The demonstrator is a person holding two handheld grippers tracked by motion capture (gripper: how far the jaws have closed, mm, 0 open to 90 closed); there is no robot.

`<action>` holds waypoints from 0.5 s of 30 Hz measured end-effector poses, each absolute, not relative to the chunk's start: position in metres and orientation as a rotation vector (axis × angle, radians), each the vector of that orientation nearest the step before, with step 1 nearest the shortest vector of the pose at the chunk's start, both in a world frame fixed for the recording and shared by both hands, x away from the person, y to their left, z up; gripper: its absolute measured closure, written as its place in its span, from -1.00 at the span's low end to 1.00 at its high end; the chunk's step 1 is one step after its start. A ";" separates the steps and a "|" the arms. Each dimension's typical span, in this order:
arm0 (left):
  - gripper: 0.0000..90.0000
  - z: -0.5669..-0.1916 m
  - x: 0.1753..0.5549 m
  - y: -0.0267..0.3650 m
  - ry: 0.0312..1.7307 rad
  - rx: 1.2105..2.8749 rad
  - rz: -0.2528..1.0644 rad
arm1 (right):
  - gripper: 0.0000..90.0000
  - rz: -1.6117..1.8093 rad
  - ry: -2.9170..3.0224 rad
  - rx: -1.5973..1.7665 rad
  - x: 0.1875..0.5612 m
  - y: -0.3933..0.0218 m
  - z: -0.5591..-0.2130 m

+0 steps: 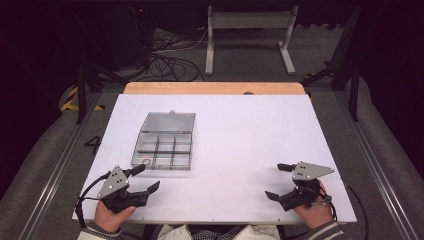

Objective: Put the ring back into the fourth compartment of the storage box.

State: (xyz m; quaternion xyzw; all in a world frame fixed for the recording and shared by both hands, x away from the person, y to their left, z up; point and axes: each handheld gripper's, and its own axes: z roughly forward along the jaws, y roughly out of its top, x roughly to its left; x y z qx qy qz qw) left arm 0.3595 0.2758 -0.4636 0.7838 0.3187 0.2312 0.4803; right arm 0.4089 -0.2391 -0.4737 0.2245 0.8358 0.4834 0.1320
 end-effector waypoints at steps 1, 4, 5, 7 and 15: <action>-0.44 -0.465 0.360 0.276 0.780 1.919 0.557 | -0.99 1.406 2.426 0.651 0.409 -0.239 -0.474; -0.45 -0.468 0.361 0.277 0.810 1.926 0.530 | -0.99 1.401 2.429 0.650 0.409 -0.239 -0.474; -0.45 -0.469 0.362 0.277 0.813 1.931 0.521 | -0.99 1.401 2.431 0.649 0.409 -0.239 -0.474; -0.45 -0.471 0.362 0.277 0.821 1.938 0.503 | -0.99 1.403 2.434 0.648 0.409 -0.238 -0.474; -0.44 -0.479 0.365 0.269 0.835 2.021 0.468 | -0.99 1.399 2.443 0.640 0.409 -0.237 -0.475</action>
